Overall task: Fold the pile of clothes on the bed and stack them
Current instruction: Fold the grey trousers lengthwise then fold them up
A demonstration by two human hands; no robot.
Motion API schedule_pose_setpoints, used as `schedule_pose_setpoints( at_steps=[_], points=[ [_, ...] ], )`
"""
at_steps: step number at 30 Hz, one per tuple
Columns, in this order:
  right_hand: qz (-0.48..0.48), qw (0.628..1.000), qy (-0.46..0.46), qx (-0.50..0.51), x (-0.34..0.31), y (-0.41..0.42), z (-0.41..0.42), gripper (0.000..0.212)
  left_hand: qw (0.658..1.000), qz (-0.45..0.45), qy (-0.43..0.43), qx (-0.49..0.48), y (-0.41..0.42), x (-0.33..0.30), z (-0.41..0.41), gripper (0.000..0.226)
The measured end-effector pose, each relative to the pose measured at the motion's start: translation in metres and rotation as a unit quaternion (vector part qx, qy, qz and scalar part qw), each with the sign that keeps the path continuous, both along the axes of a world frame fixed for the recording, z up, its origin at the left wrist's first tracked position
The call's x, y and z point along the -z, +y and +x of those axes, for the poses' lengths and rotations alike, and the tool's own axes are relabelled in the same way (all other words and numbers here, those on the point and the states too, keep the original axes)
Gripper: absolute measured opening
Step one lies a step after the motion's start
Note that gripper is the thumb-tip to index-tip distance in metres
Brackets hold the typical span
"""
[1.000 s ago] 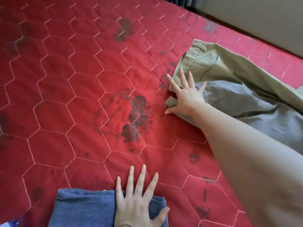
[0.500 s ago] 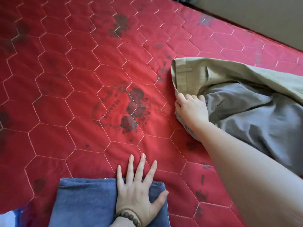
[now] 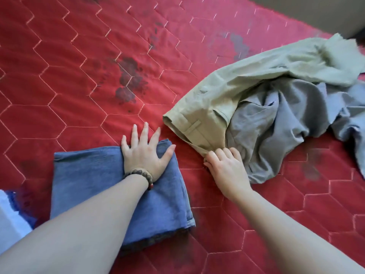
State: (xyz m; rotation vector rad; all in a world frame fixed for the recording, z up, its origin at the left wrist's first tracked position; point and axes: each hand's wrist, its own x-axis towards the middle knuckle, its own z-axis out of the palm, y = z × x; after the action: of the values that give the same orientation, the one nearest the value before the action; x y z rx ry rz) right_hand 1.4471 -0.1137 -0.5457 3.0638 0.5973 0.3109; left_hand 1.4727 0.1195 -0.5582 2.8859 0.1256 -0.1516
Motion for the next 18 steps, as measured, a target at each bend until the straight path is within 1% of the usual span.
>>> schedule_pose_setpoints(
  at_steps=[3, 4, 5, 7, 8, 9, 10, 11, 12, 13, 15, 16, 18],
  points=[
    [0.031, 0.999, 0.007, 0.019, -0.01, -0.001, -0.018, 0.018, 1.0, -0.001, -0.001, -0.001, 0.0, 0.001, -0.001, 0.084],
    [0.037, 0.999, 0.012, 0.035, -0.016, 0.001, -0.02, 0.027, 1.0, 0.0, -0.002, 0.0, 0.0, 0.001, -0.001, 0.084],
    [0.029, 0.998, 0.016, 0.058, -0.02, 0.002, -0.02, 0.041, 1.0, 0.002, -0.002, 0.002, 0.0, 0.001, -0.001, 0.084],
    [-0.001, 0.99, 0.047, 0.133, -0.027, 0.002, -0.019, 0.077, 1.0, 0.005, -0.005, 0.004, 0.0, 0.002, -0.001, 0.083],
    [-0.014, 0.98, 0.075, 0.184, -0.03, 0.0, -0.019, 0.092, 1.0, 0.003, -0.008, 0.003, 0.0, 0.002, -0.001, 0.083],
    [-0.021, 0.965, 0.111, 0.238, -0.031, -0.004, -0.022, 0.102, 1.0, -0.001, -0.013, 0.002, 0.001, 0.003, -0.001, 0.083],
    [-0.012, 0.943, 0.155, 0.294, -0.029, -0.008, -0.025, 0.108, 1.0, -0.005, -0.017, 0.002, 0.001, 0.003, -0.001, 0.084],
    [0.019, 0.916, 0.197, 0.348, -0.027, -0.011, -0.031, 0.109, 1.0, -0.008, -0.018, 0.004, 0.001, 0.003, -0.001, 0.084],
    [0.049, 0.896, 0.217, 0.385, -0.025, -0.012, -0.037, 0.107, 1.0, -0.006, -0.016, 0.005, 0.001, 0.003, -0.001, 0.085],
    [0.051, 0.888, 0.216, 0.402, -0.024, -0.01, -0.043, 0.102, 1.0, -0.003, -0.014, 0.006, 0.001, 0.003, -0.001, 0.086],
    [0.025, 0.898, 0.186, 0.397, -0.022, -0.007, -0.057, 0.086, 1.0, -0.009, -0.008, 0.009, 0.001, 0.0, 0.0, 0.087],
    [0.034, 0.903, 0.17, 0.393, -0.021, -0.007, -0.064, 0.076, 1.0, -0.015, 0.003, 0.015, 0.003, -0.003, -0.001, 0.086],
    [0.083, 0.904, 0.146, 0.393, -0.023, -0.008, -0.076, 0.057, 0.999, -0.036, 0.026, 0.029, 0.006, -0.01, -0.005, 0.077]
  ],
)
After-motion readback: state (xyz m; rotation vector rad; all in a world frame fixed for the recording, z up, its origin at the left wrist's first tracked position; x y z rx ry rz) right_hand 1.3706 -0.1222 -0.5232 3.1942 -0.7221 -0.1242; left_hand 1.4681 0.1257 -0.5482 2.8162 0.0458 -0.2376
